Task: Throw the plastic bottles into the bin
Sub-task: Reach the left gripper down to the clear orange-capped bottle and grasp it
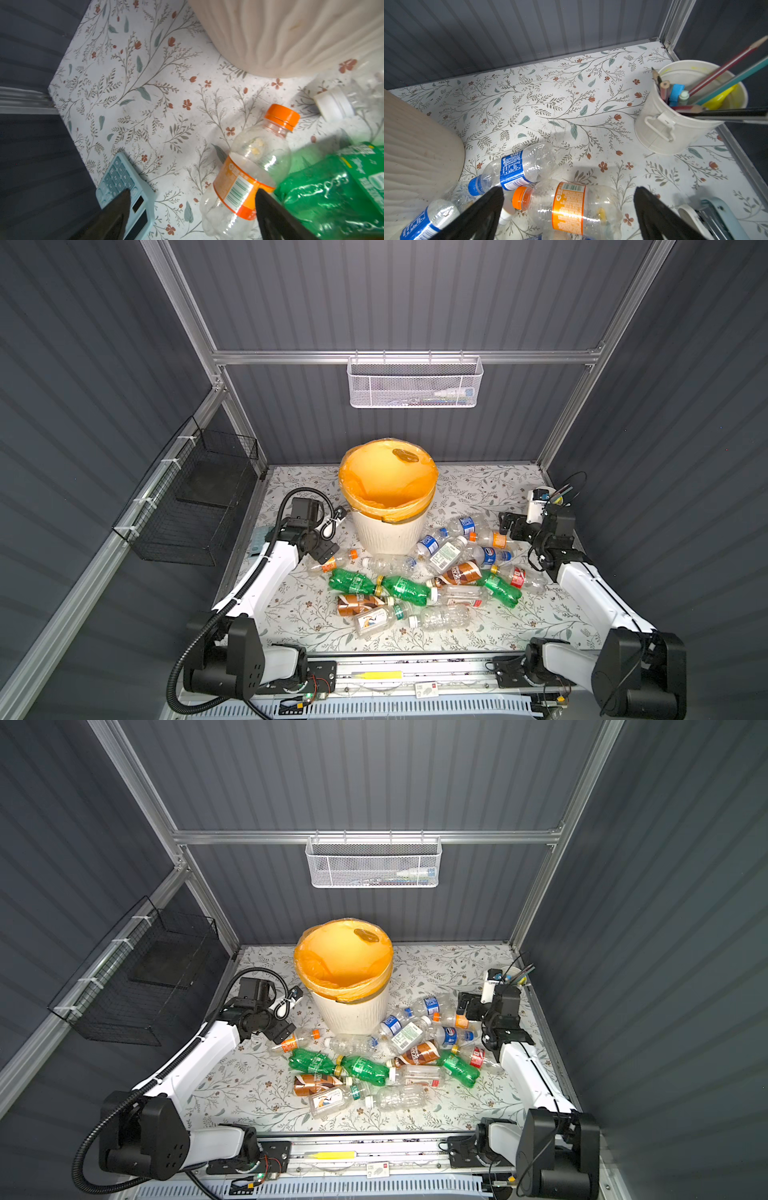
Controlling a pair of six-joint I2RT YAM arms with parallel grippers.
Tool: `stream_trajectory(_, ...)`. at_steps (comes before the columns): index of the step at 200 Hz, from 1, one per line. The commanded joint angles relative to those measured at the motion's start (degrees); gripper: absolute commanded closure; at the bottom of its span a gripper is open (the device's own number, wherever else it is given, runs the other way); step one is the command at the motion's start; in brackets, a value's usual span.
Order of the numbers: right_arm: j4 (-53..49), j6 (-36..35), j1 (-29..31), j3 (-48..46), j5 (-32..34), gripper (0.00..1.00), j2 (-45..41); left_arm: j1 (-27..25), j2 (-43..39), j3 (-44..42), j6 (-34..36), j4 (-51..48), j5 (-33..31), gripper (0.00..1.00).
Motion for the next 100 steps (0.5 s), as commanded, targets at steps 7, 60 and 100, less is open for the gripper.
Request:
stream_trajectory(7, -0.5, -0.4, -0.2, 1.2, -0.9, 0.01, 0.8, 0.1, -1.4, -0.7, 3.4, -5.3, 5.7, 0.08)
stream_trajectory(60, -0.6, -0.7, -0.2, 1.5, -1.2, 0.01, 2.2, 0.0, 0.8, -0.4, 2.9, -7.6, 5.8, 0.13)
stream_trajectory(100, -0.2, -0.8, -0.3, 1.5, -1.2, 0.01, 2.4, -0.7, 2.1, -1.8, 2.4, -7.1, 4.1, 0.15)
